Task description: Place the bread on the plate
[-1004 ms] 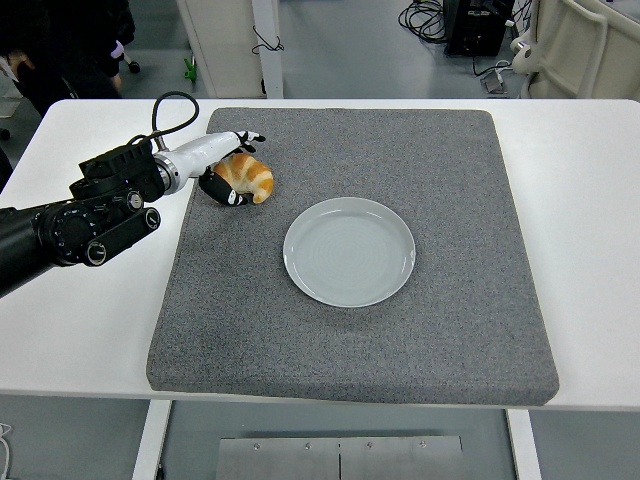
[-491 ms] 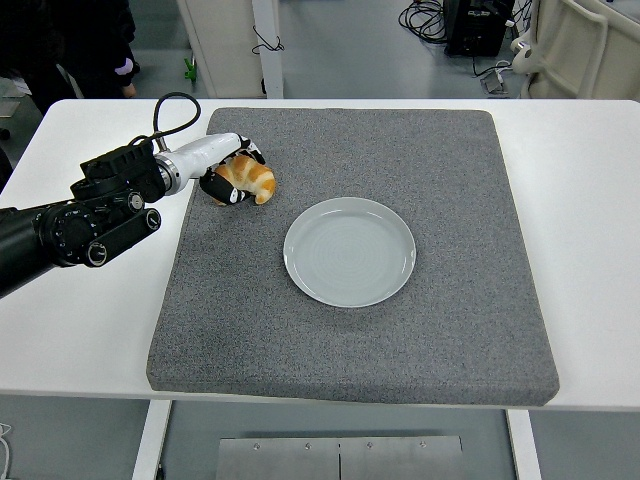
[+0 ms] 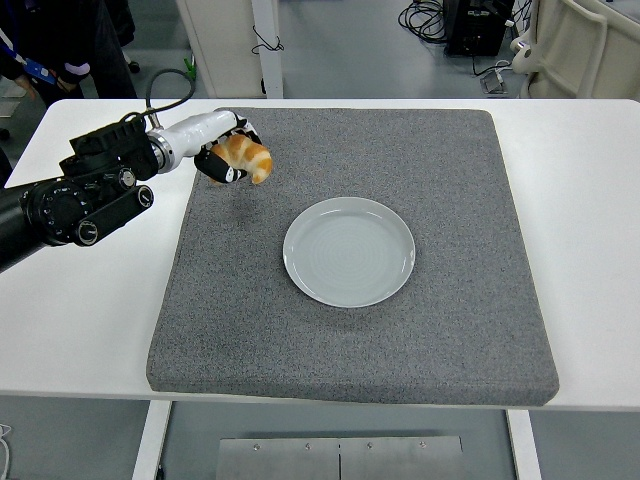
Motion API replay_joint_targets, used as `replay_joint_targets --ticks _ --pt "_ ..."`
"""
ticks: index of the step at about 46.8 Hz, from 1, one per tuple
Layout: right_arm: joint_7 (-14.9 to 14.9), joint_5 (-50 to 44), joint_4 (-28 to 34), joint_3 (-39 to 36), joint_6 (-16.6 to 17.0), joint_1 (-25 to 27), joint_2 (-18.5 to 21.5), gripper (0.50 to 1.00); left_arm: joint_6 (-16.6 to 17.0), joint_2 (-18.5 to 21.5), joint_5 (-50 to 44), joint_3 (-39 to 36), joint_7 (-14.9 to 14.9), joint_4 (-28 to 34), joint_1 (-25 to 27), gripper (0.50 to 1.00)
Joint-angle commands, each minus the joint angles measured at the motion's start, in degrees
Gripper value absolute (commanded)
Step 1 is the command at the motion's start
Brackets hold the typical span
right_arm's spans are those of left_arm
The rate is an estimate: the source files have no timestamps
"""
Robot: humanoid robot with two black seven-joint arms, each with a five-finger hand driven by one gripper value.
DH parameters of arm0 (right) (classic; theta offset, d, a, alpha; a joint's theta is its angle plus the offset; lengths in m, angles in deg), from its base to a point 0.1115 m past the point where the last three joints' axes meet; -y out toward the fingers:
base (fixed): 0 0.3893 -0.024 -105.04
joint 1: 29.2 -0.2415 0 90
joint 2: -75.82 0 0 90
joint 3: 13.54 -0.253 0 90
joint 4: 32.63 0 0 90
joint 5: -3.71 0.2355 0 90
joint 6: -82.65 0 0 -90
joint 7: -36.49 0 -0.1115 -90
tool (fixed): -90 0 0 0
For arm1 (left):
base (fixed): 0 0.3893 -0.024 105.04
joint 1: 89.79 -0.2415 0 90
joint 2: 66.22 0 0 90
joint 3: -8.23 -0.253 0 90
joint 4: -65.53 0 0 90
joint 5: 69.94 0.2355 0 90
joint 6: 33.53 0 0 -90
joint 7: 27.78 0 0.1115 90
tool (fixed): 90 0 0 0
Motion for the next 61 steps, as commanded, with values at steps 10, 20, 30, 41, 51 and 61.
replay_joint_targets --ticks 10,20,30,41,51,61 --pt "0.00 0.00 0.06 0.00 0.01 0.00 0.00 1.000 -3.58 2.30 -2.71 0.73 0.00 0.01 5.28 0.500" --pt "0.00 0.00 -0.02 0.00 0.01 0.00 0.00 1.000 -5.51 3.44 -2.62 3.46 -0.26 0.01 7.83 0.500" --pt "0.00 0.00 -0.02 0.00 0.01 0.00 0.00 1.000 -6.39 4.41 -2.53 4.16 -0.44 0.01 10.29 0.500" --pt "0.00 0.00 -0.02 0.00 0.01 0.00 0.00 1.000 -6.56 4.85 -2.36 4.16 -0.44 0.71 12.67 0.500" --pt "0.00 0.00 -0.02 0.00 0.01 0.00 0.00 1.000 -6.56 5.03 -2.09 4.16 -0.26 4.92 14.78 0.500" --pt "0.00 0.00 -0.02 0.00 0.01 0.00 0.00 1.000 -6.48 5.91 -1.92 5.39 0.79 12.92 15.66 0.500"
